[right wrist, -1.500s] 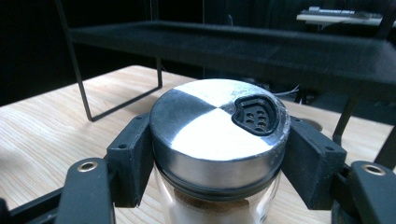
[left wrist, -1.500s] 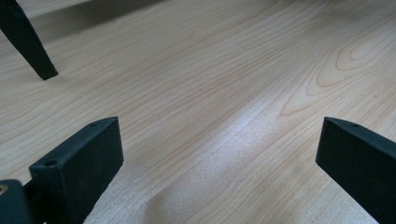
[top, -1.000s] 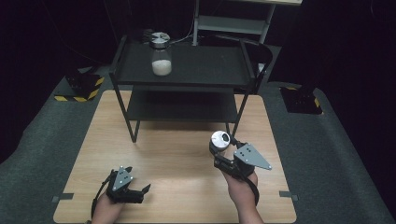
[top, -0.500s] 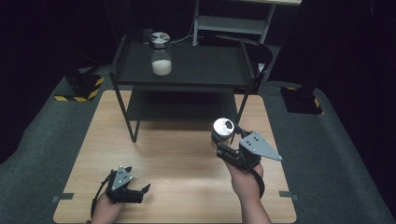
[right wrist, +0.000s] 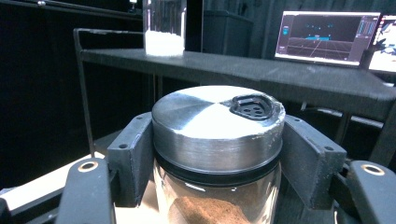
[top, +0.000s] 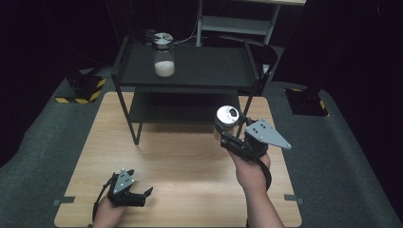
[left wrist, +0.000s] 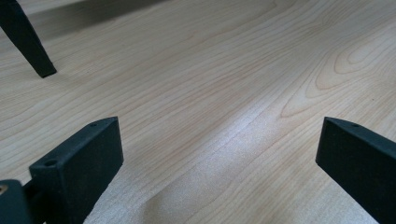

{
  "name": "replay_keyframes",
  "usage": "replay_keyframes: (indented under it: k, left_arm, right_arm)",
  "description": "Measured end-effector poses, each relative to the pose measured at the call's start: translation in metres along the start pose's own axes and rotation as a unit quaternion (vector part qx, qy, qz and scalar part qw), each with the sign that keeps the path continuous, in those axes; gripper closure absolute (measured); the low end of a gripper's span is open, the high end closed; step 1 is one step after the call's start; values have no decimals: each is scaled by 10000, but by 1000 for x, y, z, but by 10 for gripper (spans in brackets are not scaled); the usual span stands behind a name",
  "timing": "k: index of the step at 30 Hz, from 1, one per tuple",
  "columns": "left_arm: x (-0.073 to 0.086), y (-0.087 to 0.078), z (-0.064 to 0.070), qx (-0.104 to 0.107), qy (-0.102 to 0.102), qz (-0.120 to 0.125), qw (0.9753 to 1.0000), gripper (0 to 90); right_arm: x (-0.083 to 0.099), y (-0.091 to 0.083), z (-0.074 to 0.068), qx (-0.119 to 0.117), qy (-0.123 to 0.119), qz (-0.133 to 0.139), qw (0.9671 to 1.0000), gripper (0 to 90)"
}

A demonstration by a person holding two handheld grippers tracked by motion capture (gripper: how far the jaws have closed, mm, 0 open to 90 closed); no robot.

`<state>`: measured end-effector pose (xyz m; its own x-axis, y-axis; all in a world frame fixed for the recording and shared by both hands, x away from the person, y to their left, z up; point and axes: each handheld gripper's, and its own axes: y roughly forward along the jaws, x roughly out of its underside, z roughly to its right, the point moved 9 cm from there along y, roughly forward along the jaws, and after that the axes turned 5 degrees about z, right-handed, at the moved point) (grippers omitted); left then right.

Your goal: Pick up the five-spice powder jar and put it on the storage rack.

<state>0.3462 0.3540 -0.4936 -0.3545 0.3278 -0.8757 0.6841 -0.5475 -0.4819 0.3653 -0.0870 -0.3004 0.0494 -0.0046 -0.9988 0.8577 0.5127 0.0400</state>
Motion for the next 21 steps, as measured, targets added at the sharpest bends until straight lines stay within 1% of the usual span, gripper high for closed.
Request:
replay_keyframes:
  k: [1,2,6,8,10,11,15,21]
  left_arm:
    - [0,0,0,2,2,-1,10000,9]
    - [0,0,0,3,6,0,10000,9]
    - [0,0,0,18,8,-4,10000,9]
    - [0,0,0,17,6,-4,10000,9]
    - [0,0,0,22,10,-8,10000,9]
    - [0,0,0,24,9,-7,10000,9]
    - [0,0,0,29,28,-10,10000,9]
    - [0,0,0,32,35,-16,10000,9]
  right_arm:
    - [-6,3,1,19,-25,15,10000,326]
    - [-6,3,1,19,-25,15,10000,326]
    - [-17,7,4,55,-62,47,10000,327]
    - [-19,8,4,57,-68,54,9999,327]
    - [-27,11,5,82,-83,71,9999,327]
    - [-27,11,5,82,-83,71,9999,327]
    - [-37,15,7,110,-96,112,9998,327]
    - [-47,19,7,130,-148,138,9997,328]
